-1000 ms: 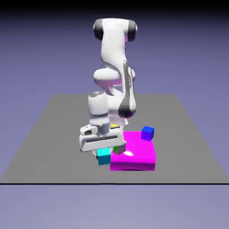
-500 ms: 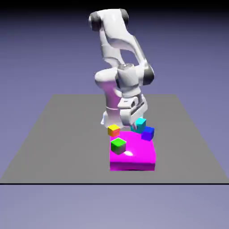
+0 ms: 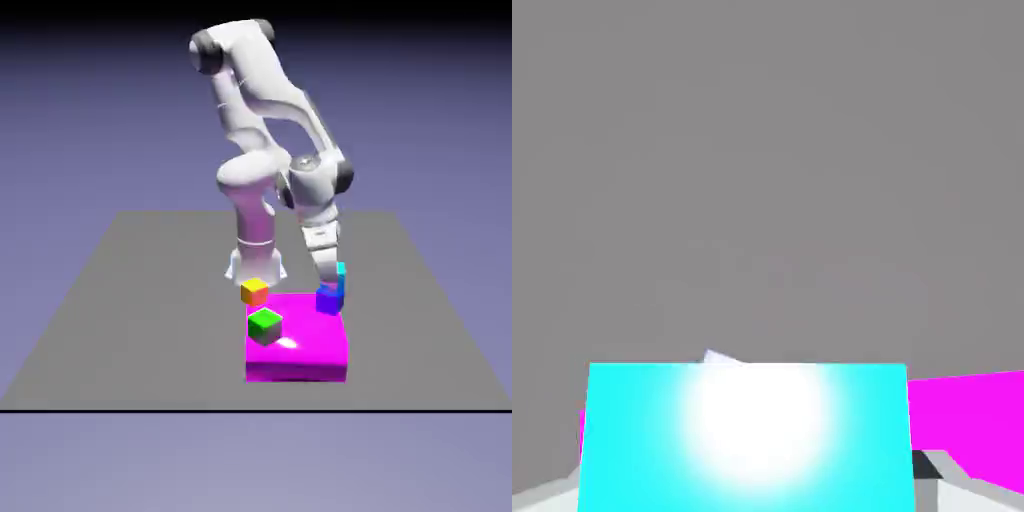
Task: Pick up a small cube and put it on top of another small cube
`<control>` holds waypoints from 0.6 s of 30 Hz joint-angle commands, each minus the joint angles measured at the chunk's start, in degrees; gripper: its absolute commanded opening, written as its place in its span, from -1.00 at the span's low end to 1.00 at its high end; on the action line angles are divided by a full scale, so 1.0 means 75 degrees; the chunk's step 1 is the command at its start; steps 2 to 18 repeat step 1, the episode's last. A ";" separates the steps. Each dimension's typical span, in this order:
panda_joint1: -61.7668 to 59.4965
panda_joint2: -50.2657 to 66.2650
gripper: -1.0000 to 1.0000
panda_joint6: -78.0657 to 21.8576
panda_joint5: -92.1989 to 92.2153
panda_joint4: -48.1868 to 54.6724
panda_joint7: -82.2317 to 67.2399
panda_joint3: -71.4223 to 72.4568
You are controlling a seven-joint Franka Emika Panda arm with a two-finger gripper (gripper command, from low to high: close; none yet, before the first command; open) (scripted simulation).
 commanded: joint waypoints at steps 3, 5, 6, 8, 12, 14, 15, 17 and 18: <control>-0.0161 -0.0276 1.00 -0.0329 -0.0165 0.0052 0.0129 0.0098; -0.0161 -0.0276 1.00 -0.0329 -0.0165 0.0052 0.0129 0.0098; -0.0161 -0.0276 1.00 -0.0329 -0.0165 0.0052 0.0129 0.0098; -0.0161 -0.0276 1.00 -0.0329 -0.0165 0.0052 0.0129 0.0098; -0.0161 -0.0276 1.00 -0.0329 -0.0165 0.0052 0.0129 0.0098; -0.0161 -0.0276 1.00 -0.0329 -0.0165 0.0052 0.0129 0.0098; -0.0161 -0.0276 1.00 -0.0329 -0.0165 0.0052 0.0129 0.0098; -0.0161 -0.0276 1.00 -0.0329 -0.0165 0.0052 0.0129 0.0098; -0.0161 -0.0276 1.00 -0.0329 -0.0165 0.0052 0.0129 0.0098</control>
